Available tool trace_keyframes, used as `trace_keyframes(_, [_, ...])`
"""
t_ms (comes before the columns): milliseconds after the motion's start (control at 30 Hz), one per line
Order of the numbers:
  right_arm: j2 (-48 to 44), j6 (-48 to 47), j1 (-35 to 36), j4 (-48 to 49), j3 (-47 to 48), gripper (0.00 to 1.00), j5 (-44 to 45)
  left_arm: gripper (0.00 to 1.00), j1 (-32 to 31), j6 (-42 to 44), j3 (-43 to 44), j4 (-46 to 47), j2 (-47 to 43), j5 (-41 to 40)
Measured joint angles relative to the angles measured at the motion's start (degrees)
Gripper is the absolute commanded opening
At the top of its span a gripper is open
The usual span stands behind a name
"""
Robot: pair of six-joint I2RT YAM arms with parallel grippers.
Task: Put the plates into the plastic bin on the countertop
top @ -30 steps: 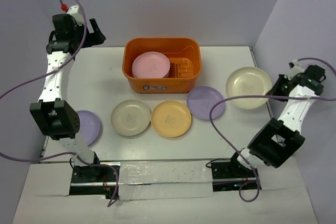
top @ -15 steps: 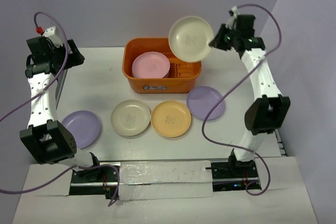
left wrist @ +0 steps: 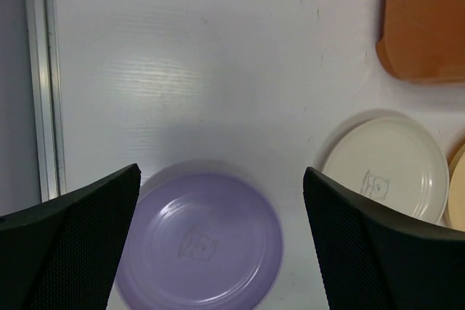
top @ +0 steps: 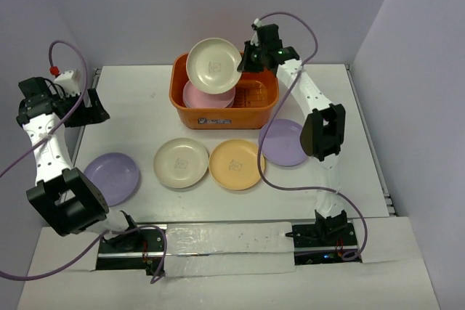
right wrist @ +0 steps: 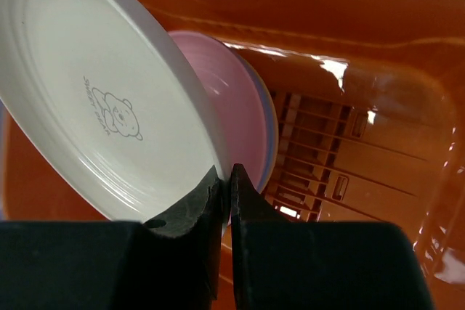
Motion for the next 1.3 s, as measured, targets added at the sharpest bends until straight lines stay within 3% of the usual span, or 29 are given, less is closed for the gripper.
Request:
trace_keyframes(133, [4.1,0.0,0.6,-0.6,0.0,0.01,0.5,0.97,1.4,4.5,-0.1,-3.4,2.6,2.3])
trace_keyframes(200, [5.1,0.0,0.7,-0.9,0.0,0.17,0.6,0.95,1.6,5.6,-1.2,-3.5,3.2,2.5])
trace_keyframes(267, [5.5,0.0,0.8,-1.0,0.0,0.43,0.6,0.9,1.6,6.9,-2.1,-3.8,3.9,2.5])
trace_keyframes(367, [5.5,0.0,1.0,-0.6,0.0,0.67,0.3,0.84,1.6,10.3,-0.7,-4.8,7.4,2.6])
trace_keyframes(400, [5.5,0.1,1.2,-0.4,0.0,0.8,0.1,0.83,1.6,12.0,0.5,-6.0,9.5,2.9])
trace_keyframes(500, [5.5,0.2,1.5,-0.4,0.0,0.94,-0.5,0.82,1.6,18.3,4.5,-9.6,16.4,3.4])
trace_keyframes(900, [1.3,-2.3,2.5,-0.3,-2.2,1.0,-1.3,0.8,1.7,46.8,18.8,-25.7,33.3,3.5])
trace_keyframes(1300, [-17.4,-10.7,0.6,-0.4,-11.6,1.0,0.4,0.76,1.7,62.5,15.2,-29.5,37.5,-4.5])
